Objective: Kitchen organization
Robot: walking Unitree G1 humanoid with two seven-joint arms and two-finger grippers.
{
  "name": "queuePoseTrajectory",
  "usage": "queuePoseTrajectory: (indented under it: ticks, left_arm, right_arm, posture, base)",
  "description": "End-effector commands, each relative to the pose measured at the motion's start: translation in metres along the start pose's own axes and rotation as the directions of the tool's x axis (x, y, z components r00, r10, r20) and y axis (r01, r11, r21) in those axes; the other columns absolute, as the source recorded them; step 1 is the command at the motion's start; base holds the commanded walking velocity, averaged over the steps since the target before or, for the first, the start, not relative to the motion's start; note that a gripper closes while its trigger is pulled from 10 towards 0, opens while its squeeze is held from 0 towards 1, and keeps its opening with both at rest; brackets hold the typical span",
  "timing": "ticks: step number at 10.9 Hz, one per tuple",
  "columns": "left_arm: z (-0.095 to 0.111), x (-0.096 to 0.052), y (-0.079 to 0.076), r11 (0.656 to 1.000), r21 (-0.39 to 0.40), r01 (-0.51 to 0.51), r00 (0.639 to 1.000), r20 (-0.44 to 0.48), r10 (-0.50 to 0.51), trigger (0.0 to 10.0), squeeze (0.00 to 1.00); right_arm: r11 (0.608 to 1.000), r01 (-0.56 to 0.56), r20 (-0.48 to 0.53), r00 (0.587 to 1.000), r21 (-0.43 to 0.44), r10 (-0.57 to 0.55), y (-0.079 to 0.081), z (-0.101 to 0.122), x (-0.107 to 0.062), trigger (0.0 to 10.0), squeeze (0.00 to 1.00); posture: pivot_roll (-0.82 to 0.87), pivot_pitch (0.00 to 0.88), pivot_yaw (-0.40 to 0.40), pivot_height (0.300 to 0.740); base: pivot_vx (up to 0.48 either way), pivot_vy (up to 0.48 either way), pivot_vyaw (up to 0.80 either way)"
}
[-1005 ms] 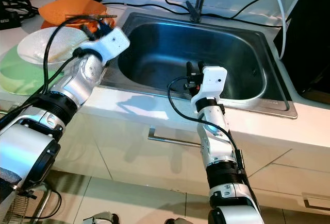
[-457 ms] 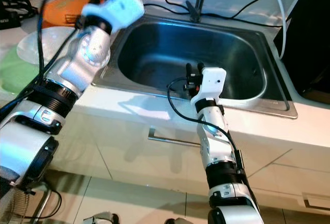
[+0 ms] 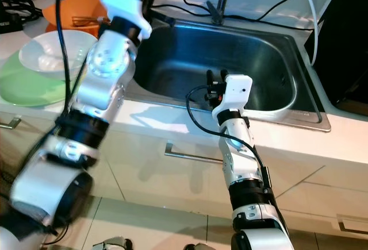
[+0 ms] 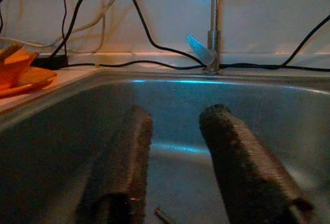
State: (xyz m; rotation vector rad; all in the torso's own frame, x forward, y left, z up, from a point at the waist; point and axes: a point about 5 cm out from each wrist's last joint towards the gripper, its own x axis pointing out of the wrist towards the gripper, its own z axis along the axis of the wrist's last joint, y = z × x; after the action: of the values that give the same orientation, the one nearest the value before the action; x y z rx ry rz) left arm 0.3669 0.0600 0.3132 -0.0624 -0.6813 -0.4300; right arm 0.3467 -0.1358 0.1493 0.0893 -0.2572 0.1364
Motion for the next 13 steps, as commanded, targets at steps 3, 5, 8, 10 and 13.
queuePoseTrajectory:
  ticks: [3,5,8,10,13]
  left_arm:
    - [-0.009,-0.014,-0.002,0.993,-0.1,0.063,0.997,-0.038,-0.067,10.0,0.0]
    - [-0.011,-0.021,-0.004,0.984,-0.15,0.094,0.993,-0.051,-0.103,10.0,0.0]
    - [-0.012,-0.025,-0.004,0.974,-0.201,0.103,0.991,-0.064,-0.118,10.0,0.0]
    - [-0.011,-0.027,-0.009,0.953,-0.266,0.143,0.984,-0.069,-0.166,10.0,0.0]
    - [-0.014,-0.032,-0.019,0.926,-0.316,0.205,0.966,-0.087,-0.244,10.0,0.0]
  right_arm:
    - [0.996,-0.085,0.058,0.995,0.014,0.084,0.006,0.018,0.01,10.0,1.0]
    - [0.976,-0.219,0.092,0.972,0.023,0.216,0.016,0.03,0.013,10.0,1.0]
    - [0.924,-0.382,0.106,0.919,-0.005,0.38,0.033,0.038,0.011,10.0,0.0]
    - [0.917,-0.4,0.106,0.912,0.005,0.397,0.037,0.039,0.01,10.0,0.0]
    - [0.916,-0.401,0.108,0.911,0.013,0.398,0.039,0.039,0.009,10.0,0.0]
  posture:
    - [0.07,0.036,-0.051,0.74]
    - [0.07,0.029,-0.052,0.74]
    - [0.06,0.025,-0.053,0.74]
    - [0.07,0.023,-0.051,0.74]
    - [0.07,0.024,-0.048,0.74]
  base:
    - [0.0,0.0,0.0]
    - [0.0,0.0,0.0]
    - [0.0,0.0,0.0]
    - [0.0,0.0,0.0]
    - [0.0,0.0,0.0]
